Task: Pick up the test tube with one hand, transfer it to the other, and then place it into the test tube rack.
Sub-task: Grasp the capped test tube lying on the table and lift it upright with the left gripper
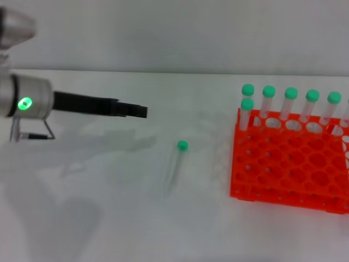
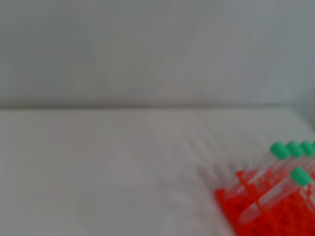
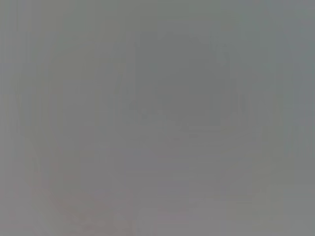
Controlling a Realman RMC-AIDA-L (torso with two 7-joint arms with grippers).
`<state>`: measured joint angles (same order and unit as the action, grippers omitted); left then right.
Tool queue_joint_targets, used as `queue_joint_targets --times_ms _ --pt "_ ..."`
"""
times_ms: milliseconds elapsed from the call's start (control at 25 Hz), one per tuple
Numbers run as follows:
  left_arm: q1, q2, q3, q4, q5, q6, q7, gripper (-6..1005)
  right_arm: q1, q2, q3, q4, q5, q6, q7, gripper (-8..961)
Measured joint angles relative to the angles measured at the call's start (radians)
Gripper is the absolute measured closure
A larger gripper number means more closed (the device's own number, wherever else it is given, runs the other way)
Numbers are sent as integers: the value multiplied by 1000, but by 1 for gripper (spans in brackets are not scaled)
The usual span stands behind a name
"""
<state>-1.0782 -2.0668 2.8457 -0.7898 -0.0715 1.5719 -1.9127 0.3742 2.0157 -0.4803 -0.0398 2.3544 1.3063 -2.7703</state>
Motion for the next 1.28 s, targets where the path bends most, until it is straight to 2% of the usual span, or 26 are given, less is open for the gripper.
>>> queue_joint_targets --times_ms 200,320,480,840,1280 --pt "-150 -6 1 28 245 -53 -191 267 8 0 0 0 0 -2 0 79" --pt "-232 -8 1 119 427 -140 -349 267 13 1 0 0 0 -10 0 79" --pt "-280 -7 1 249 517 -233 -468 267 17 3 0 0 0 -27 0 79" --pt "-306 -7 1 470 644 -391 -645 268 17 3 0 0 6 -29 0 80" --pt "-288 -10 0 523 718 -411 -746 272 21 3 0 0 6 -30 0 80"
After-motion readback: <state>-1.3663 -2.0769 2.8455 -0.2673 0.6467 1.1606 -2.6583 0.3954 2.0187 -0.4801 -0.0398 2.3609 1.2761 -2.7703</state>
